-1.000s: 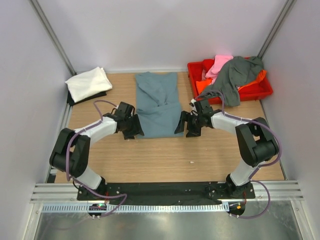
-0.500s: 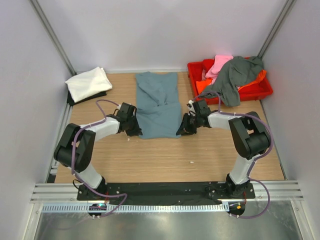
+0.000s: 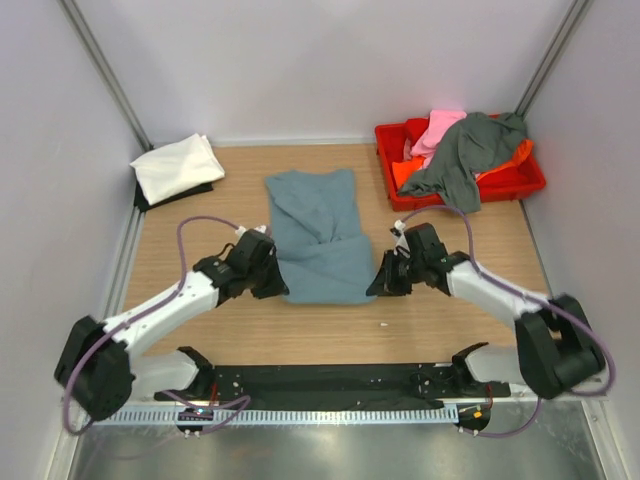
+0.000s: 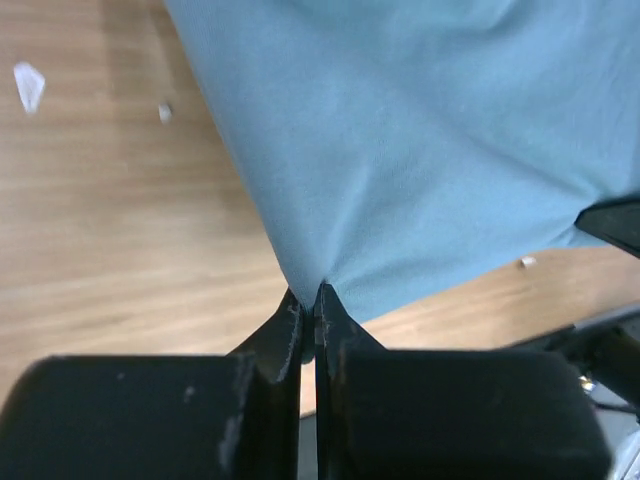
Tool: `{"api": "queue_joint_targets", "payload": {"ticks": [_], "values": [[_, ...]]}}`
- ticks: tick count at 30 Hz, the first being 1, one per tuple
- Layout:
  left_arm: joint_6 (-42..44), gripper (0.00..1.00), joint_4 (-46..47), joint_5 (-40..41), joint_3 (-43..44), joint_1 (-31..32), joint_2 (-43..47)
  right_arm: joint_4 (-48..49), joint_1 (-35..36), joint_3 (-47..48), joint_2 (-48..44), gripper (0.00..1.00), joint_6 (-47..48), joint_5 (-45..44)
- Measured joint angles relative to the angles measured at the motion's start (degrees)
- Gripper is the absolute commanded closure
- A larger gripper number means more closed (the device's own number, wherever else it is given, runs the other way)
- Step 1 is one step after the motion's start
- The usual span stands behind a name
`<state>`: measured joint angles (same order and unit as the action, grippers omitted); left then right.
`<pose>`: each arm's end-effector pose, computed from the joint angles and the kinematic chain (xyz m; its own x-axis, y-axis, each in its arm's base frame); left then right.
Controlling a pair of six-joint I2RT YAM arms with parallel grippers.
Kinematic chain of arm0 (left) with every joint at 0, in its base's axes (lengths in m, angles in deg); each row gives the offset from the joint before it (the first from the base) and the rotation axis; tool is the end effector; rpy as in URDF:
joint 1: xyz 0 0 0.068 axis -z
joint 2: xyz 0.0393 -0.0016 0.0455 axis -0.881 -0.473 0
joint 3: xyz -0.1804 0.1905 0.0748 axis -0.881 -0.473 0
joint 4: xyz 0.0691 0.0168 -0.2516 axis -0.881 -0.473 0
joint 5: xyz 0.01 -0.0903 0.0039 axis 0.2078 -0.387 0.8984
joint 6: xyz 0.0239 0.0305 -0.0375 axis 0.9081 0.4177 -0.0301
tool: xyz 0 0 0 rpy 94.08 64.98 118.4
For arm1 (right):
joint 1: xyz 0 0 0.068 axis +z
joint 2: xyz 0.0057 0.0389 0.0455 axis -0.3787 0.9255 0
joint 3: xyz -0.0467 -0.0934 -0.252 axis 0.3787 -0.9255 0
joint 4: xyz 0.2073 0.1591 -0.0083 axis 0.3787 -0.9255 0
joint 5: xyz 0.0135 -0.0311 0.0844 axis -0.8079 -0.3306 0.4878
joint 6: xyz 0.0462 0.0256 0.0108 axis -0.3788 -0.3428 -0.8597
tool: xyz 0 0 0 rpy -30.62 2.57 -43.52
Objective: Fold and stack the t-shirts
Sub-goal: Fold the tshirt
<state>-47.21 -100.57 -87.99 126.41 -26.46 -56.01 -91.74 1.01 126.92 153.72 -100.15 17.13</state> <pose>0.1987 -0.1423 0.2066 -0.8940 -0.2805 -0.3494 -0.1113 0.8944 -0.4333 0.2294 0.1162 0.1638 -0.9642 0.1055 -0.2434 -0.0682 0.7880 0.6119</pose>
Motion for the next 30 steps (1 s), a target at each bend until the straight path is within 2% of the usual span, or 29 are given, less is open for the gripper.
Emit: {"api": "queue_joint_targets", "payload": {"ticks": [6,10,14,20,23,30], "values": [[-6.6,1.0,-8.57,0.92,-4.5,5.6,16.87,-7.23,4.02,-6.93,-24.55,0.98,-5.33,0.0],[-10.12,1.0,-14.53,0.98,-5.25,7.02,25.68,-10.71,7.93,-7.1,-32.41,0.99,-10.05,-0.22],[-11.3,1.0,-19.54,1.18,-1.97,7.1,26.77,-14.88,9.07,-2.36,-30.82,0.98,-11.69,-1.99],[-6.25,1.0,-25.07,4.55,13.0,6.23,12.85,-17.99,8.96,10.21,-21.51,0.99,-10.1,-7.82],[-3.48,1.0,-25.62,5.27,16.59,5.16,7.34,-17.84,8.74,11.45,-18.49,0.99,-9.64,-9.22],[0.85,1.0,-27.08,3.63,20.96,0.9,2.47,-18.01,7.08,11.78,-14.19,0.99,-8.85,-9.11]]}}
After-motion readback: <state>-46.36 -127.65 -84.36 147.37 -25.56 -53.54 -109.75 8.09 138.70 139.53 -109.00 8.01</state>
